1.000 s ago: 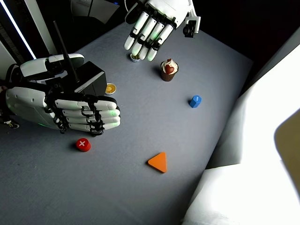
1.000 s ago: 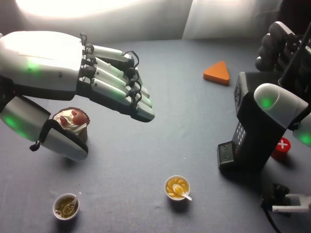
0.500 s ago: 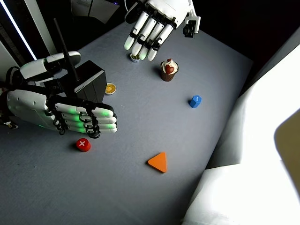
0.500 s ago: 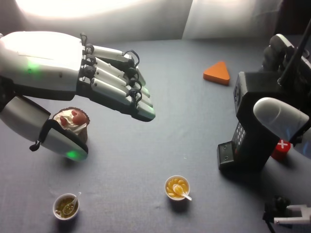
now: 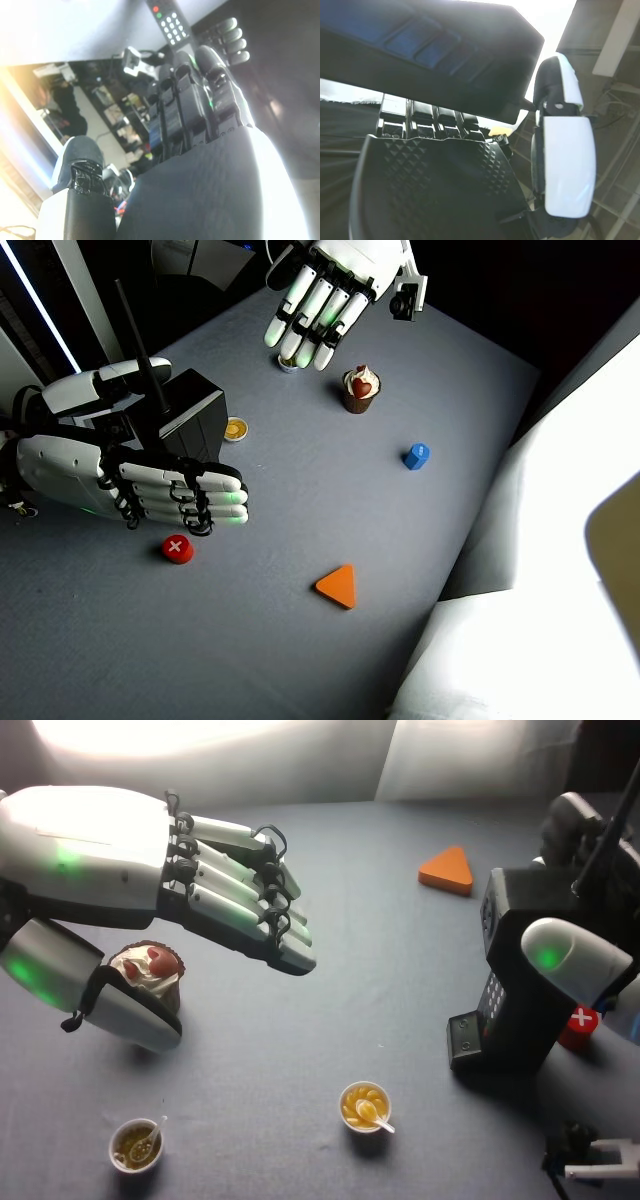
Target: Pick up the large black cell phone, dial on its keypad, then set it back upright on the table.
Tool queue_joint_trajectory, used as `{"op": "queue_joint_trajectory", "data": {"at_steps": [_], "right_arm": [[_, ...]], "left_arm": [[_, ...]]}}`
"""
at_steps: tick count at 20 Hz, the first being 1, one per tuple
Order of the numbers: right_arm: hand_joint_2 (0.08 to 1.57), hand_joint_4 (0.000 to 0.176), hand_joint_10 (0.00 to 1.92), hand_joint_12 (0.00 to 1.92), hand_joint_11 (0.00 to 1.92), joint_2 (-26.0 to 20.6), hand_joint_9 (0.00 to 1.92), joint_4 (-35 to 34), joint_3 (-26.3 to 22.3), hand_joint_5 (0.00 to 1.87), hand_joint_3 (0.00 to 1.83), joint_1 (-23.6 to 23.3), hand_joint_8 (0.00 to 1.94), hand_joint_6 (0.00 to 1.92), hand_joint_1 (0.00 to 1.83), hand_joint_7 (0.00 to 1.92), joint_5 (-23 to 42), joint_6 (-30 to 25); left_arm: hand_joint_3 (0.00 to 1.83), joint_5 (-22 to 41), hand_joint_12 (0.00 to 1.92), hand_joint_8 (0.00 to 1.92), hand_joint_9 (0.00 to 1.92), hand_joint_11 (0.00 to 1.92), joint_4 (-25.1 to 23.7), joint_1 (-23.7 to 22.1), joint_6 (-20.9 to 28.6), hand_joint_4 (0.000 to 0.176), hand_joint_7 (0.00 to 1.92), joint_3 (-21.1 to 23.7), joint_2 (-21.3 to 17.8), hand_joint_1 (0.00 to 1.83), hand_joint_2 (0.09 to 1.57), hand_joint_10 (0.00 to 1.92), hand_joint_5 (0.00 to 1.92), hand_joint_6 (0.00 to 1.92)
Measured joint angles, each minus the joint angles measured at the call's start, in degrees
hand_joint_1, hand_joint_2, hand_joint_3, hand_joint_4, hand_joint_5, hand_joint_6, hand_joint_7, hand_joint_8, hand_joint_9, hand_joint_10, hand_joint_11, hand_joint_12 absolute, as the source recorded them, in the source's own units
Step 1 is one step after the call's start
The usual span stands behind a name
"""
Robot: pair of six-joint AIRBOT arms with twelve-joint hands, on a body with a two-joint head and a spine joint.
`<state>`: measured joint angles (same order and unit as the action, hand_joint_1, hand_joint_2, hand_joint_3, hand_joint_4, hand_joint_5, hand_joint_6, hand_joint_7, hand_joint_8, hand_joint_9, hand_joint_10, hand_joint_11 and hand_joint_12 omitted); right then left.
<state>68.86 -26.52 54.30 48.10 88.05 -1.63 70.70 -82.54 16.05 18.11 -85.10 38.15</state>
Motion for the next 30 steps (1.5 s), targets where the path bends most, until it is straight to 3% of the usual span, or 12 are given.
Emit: {"op": "queue_joint_trajectory", "data": {"at_steps": [3,6,10,11,12,13,14,22,25,26,28,30], "right_arm": [[1.02,0.0,0.03,0.7,0.0,0.0,0.21,0.0,0.3,0.18,0.0,0.0,0.02,0.01,0.93,0.2,0.0,-0.1],[1.1,0.0,0.08,1.18,0.11,0.1,0.6,0.0,0.7,0.49,0.0,0.0,0.04,0.03,1.15,0.56,0.2,-0.1],[1.15,0.0,0.09,1.13,0.43,0.3,0.9,0.6,0.8,0.78,0.01,0.0,0.03,0.03,1.4,0.86,0.8,-0.8],[1.16,0.0,0.99,1.19,0.6,0.3,0.9,0.7,0.8,0.86,0.0,0.0,0.74,0.86,1.38,0.98,0.9,-0.9],[1.13,0.0,1.17,1.25,0.7,0.3,0.89,0.7,0.8,0.92,0.0,0.0,0.92,1.0,1.38,0.98,1.1,-0.7],[1.12,0.0,1.13,1.56,0.69,0.3,0.89,0.7,1.1,0.93,0.0,0.0,0.94,1.04,1.46,0.94,1.4,-0.7],[1.12,0.0,1.13,1.62,0.71,0.3,0.9,0.5,1.2,0.93,0.0,0.0,0.95,1.01,1.48,0.94,1.6,-0.7],[1.25,0.0,1.51,1.79,0.66,-0.1,0.6,1.0,3.8,0.67,0.0,-1.0,1.34,1.28,1.47,0.62,0.4,-1.0],[1.24,0.0,1.45,1.83,0.6,-0.7,0.65,0.9,4.9,0.67,0.0,-1.5,1.27,1.29,1.47,0.69,-0.3,-0.7],[1.16,0.0,1.28,1.75,0.69,-1.0,0.82,1.2,5.2,0.85,0.0,-1.5,1.08,1.06,1.48,0.84,-0.3,-0.5],[1.15,0.0,1.27,1.73,0.68,-1.4,0.84,2.0,5.3,0.87,0.0,-1.5,1.04,1.02,1.48,0.88,-0.3,-0.5],[1.15,0.0,1.38,1.45,0.69,-1.8,0.85,4.5,5.7,0.88,0.0,-2.6,0.99,1.07,1.37,0.93,0.0,-0.5]], "left_arm": [[0.0,0.0,0.85,0.0,0.38,0.0,0.0,0.0,0.0,0.0,0.4,0.0,0.1,0.29,1.24,0.0,0.37,0.0],[0.0,0.0,0.86,0.0,0.39,0.0,0.0,0.0,0.0,0.0,0.4,0.0,0.3,0.23,1.25,0.0,0.35,0.0],[0.0,0.0,0.88,0.0,0.4,0.0,0.0,0.0,0.0,0.0,0.41,0.0,0.3,0.23,1.25,0.0,0.34,0.0],[0.0,0.0,0.87,0.0,0.4,0.0,0.0,0.0,0.0,0.0,0.41,0.0,0.3,0.24,1.25,0.0,0.35,0.0],[0.0,0.0,0.87,0.0,0.4,0.0,0.0,0.0,0.0,0.0,0.41,0.0,0.3,0.22,1.26,0.0,0.35,0.0],[0.0,0.0,0.86,0.0,0.39,0.0,0.0,0.0,0.0,0.0,0.4,0.0,0.3,0.22,1.25,0.0,0.34,0.0],[0.0,0.0,0.86,0.0,0.38,0.0,0.0,0.0,0.0,0.0,0.4,0.0,0.3,0.25,1.25,0.0,0.35,0.0],[0.0,0.0,0.84,0.01,0.39,0.0,0.0,0.0,0.0,0.0,0.39,0.0,0.3,0.24,1.26,0.01,0.32,0.0],[0.0,0.0,0.79,0.0,0.36,0.0,0.0,0.0,0.0,0.0,0.39,0.0,0.3,0.26,1.26,0.0,0.34,0.0],[0.0,0.0,0.83,0.01,0.41,0.0,0.0,0.0,0.0,0.0,0.42,0.0,0.3,0.3,1.28,0.01,0.34,0.0],[0.01,0.0,0.85,0.0,0.4,0.0,0.0,0.0,-0.1,0.0,0.41,0.0,0.3,0.31,1.29,0.01,0.32,0.0],[0.0,0.0,0.79,0.0,0.4,0.0,0.2,0.0,-0.5,0.0,0.4,0.1,0.3,0.38,1.3,0.0,0.31,0.0]]}}
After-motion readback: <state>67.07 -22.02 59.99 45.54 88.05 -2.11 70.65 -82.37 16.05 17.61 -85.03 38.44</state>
